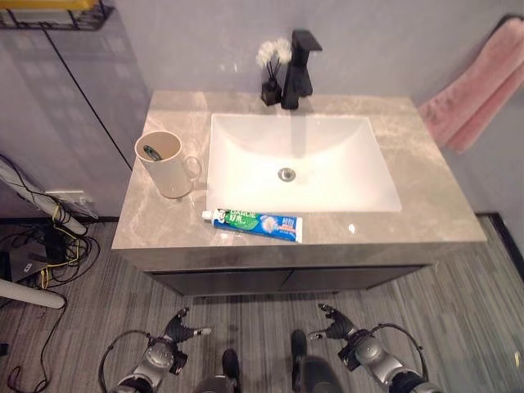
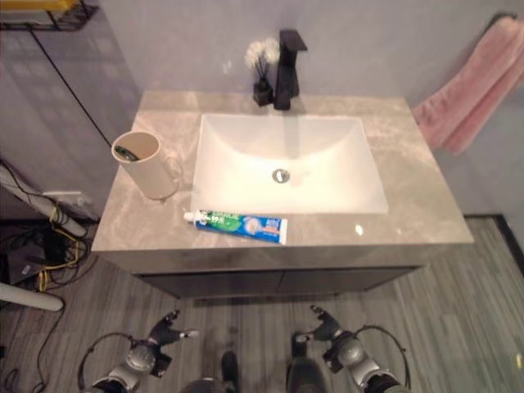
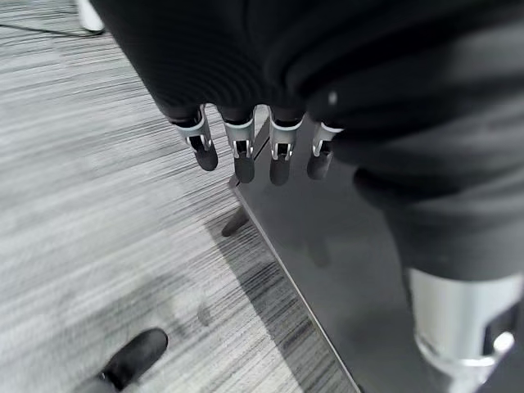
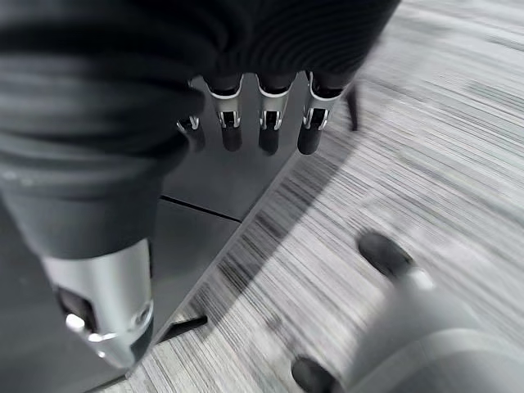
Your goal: Put brush and paste in cup on sink, flatten towel.
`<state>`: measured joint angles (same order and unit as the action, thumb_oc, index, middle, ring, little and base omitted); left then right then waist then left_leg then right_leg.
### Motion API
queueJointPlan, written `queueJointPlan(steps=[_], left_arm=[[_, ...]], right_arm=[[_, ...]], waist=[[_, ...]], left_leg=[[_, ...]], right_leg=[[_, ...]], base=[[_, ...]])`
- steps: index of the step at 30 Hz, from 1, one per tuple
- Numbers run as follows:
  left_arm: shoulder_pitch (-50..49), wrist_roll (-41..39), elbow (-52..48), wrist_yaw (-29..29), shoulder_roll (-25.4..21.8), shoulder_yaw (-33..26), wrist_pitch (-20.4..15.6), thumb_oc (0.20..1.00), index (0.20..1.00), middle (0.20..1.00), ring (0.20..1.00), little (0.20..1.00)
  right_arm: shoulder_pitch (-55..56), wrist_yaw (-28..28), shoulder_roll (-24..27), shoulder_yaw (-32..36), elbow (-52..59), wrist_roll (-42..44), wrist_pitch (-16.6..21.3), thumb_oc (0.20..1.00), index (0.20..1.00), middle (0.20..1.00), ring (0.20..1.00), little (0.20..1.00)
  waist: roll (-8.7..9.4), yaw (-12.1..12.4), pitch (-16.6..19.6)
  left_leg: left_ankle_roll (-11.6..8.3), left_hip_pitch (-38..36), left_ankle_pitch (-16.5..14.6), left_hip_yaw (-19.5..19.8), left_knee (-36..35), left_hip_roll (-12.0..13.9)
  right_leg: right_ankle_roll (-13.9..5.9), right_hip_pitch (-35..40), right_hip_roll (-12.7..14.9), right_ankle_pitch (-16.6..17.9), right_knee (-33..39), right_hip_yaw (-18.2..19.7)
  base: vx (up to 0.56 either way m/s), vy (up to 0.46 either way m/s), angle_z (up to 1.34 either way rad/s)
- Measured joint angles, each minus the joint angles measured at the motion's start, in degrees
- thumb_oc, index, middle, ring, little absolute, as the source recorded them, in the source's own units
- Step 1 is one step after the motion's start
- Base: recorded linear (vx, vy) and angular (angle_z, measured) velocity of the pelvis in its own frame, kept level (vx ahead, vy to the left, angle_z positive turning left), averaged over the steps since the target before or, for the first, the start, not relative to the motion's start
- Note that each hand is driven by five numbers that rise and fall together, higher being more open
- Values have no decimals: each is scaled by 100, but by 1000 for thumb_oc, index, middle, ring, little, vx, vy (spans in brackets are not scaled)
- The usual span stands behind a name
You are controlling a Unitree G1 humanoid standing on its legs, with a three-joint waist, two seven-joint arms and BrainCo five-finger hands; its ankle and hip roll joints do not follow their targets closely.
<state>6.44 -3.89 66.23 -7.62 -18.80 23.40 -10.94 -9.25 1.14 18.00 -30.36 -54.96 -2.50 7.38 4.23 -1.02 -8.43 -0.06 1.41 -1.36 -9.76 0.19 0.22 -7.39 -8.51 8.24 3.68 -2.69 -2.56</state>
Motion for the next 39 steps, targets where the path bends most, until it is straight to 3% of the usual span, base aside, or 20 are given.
queueJointPlan(steps=[3,10,12,13,14,17,18,19,21,23,24,27,29,30,33,39], left_arm=[[-312,0,80,9,270,-198,0,1000,1000,1000,1000,1000],[-536,57,-320,125,294,-30,-8,1000,1000,1000,1000,1000],[-545,313,-728,203,238,196,-1,1000,1000,1000,1000,1000],[-729,460,-1342,312,18,348,67,1000,1000,1000,1000,1000],[-1177,585,-2616,545,-599,626,19,1000,1000,1000,1000,1000],[-1736,672,-3929,930,-1496,615,-135,1000,1000,1000,1000,1000],[-2167,660,-5049,1300,-2440,416,-4,1000,1000,1000,1000,1000],[-2368,618,-5621,1536,-2989,268,-58,1000,1000,1000,1000,1000],[-2618,495,-6535,1913,-3887,-151,-96,1000,1000,1000,1000,1000],[-2672,295,-7227,2221,-4326,-733,-40,1000,1000,1000,1000,1000],[-2665,176,-7630,2420,-4655,-1070,-42,1000,1000,1000,1000,1000],[-2726,-180,-8493,2757,-5093,-1789,5,1000,1000,1000,1000,1000],[-3309,-890,-9289,3034,-5613,-3069,-13,1000,1000,1000,1000,1000],[-3314,-1072,-9355,3068,-5656,-3307,-48,1000,1000,1000,1000,1000],[-3074,-1873,-9336,3093,-5482,-3363,-124,1000,1000,1000,1000,1000],[-2624,-2047,-9264,2807,-5465,-3143,-269,1000,1000,1000,1000,1000]], right_arm=[[98,-11,163,0,-119,-57,-25,1000,1000,1000,1000,1000],[108,-13,559,18,-16,-63,-7,1000,1000,1000,1000,1000],[120,-39,798,19,-6,-74,-9,1000,1000,1000,1000,1000],[131,-56,888,61,70,-100,-7,1000,1000,1000,1000,1000],[220,-104,1063,213,280,-120,23,1000,1000,1000,1000,1000],[362,-134,1293,568,403,-117,50,1000,1000,1000,1000,1000],[488,-169,1325,808,421,-104,114,1000,1000,1000,1000,1000],[508,-187,1331,881,369,-89,115,1000,1000,1000,1000,1000],[563,-274,1373,894,256,-49,92,1000,1000,1000,1000,1000],[649,-368,1361,873,145,-55,94,1000,1000,1000,1000,1000],[642,-465,1331,856,31,-68,71,1000,1000,1000,1000,1000],[683,-624,1224,867,-60,-90,64,1000,1000,1000,1000,1000],[649,-649,991,870,-526,-194,29,1000,1000,1000,1000,1000],[656,-659,970,850,-574,-258,0,1000,1000,1000,1000,1000],[819,-751,919,788,-445,-292,9,1000,1000,1000,1000,1000],[986,-749,850,895,-272,-262,34,1000,1000,1000,1000,1000]], waist=[[-166,2,189],[-402,110,234],[-589,123,162],[-661,146,113],[-759,185,55],[-941,196,-26],[-1063,203,-16],[-1106,231,-25],[-1174,300,-32],[-1223,319,-26],[-1148,331,-90],[-1105,334,-112],[-1012,372,-107],[-1021,376,-88],[-1082,355,-40],[-1002,288,42]], left_leg=[[-152,-147,8,268,-131,250],[-312,6,72,555,-116,545],[-341,179,93,773,-43,532],[-370,183,114,828,-60,528],[-399,212,147,866,-103,529],[-408,180,206,927,-230,508],[-421,161,235,925,-317,507],[-424,130,258,931,-355,498],[-414,56,297,916,-447,480],[-405,37,306,917,-490,447],[-407,48,314,927,-519,424],[-407,-45,310,908,-528,406],[-405,-43,309,909,-526,388],[-405,-46,309,907,-525,373],[-386,-68,297,865,-525,322],[-354,-155,232,530,-529,336]], right_leg=[[140,609,-244,210,772,-326],[319,613,-532,116,765,-653],[322,600,-514,92,764,-884],[326,587,-512,90,764,-929],[328,547,-512,91,763,-957],[314,565,-495,71,762,-1055],[300,559,-489,40,761,-1064],[305,558,-482,51,763,-1071],[303,584,-456,56,762,-1064],[268,587,-415,44,769,-1066],[254,598,-398,43,761,-1078],[220,653,-373,54,788,-1070],[203,656,-360,42,762,-1070],[202,656,-342,42,763,-1069],[170,653,-298,48,763,-1022],[132,569,-315,83,764,-689]], base=[[68,-135,27],[-8,-100,25],[-42,-36,47],[-3,9,29],[6,11,22],[49,39,15],[50,33,5],[67,48,2],[58,41,1],[65,41,3],[67,30,-1],[53,23,-1],[43,20,2],[30,24,3],[23,29,-5],[34,47,-28]])
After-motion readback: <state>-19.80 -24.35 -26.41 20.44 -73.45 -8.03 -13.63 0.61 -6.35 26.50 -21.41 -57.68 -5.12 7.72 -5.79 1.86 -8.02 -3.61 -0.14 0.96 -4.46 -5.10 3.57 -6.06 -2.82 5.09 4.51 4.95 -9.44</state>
